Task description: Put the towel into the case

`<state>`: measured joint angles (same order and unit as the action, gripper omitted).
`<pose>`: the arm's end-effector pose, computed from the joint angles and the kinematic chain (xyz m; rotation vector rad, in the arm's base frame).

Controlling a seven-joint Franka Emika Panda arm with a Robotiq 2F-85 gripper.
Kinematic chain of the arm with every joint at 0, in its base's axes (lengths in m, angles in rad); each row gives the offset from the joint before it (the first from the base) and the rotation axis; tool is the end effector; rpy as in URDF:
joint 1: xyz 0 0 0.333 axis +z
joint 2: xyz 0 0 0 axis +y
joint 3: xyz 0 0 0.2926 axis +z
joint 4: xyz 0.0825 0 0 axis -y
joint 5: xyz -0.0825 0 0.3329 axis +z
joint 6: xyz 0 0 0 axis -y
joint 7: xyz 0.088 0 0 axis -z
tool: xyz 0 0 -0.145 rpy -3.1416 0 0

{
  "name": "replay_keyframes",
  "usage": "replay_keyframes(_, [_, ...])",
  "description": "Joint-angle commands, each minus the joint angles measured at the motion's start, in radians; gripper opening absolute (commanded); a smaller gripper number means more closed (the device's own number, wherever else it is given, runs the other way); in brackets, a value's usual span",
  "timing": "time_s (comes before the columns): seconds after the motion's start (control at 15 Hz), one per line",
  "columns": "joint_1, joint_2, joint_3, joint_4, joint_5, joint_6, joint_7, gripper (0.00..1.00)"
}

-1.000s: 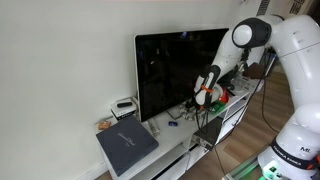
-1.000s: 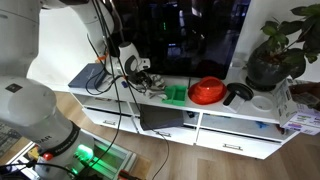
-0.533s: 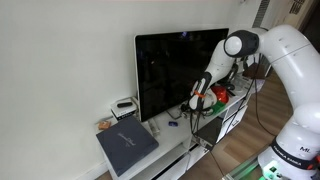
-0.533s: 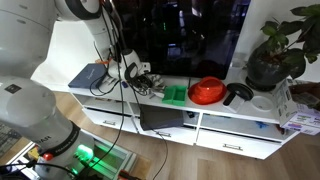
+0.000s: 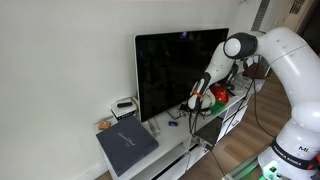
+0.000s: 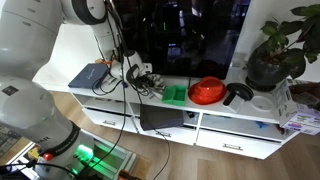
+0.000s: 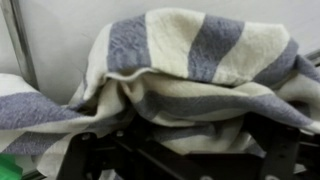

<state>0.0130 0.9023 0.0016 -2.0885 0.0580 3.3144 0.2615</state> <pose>0.5417 0.0015 0.0234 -3.0213 0.4666 -0.4939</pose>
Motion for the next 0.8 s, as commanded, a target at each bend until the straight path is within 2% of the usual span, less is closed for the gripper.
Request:
replay_keyframes(0.0, [-0.043, 0.025, 0.046, 0.036, 0.02, -0.026, -0.05, 0.68])
replay_keyframes(0.6, [-0.086, -0.068, 0.102, -0.053, 0.022, -0.027, -0.065, 0.05])
replay_keyframes(0.73, [-0.078, -0.099, 0.097, -0.088, 0.028, -0.029, -0.06, 0.0])
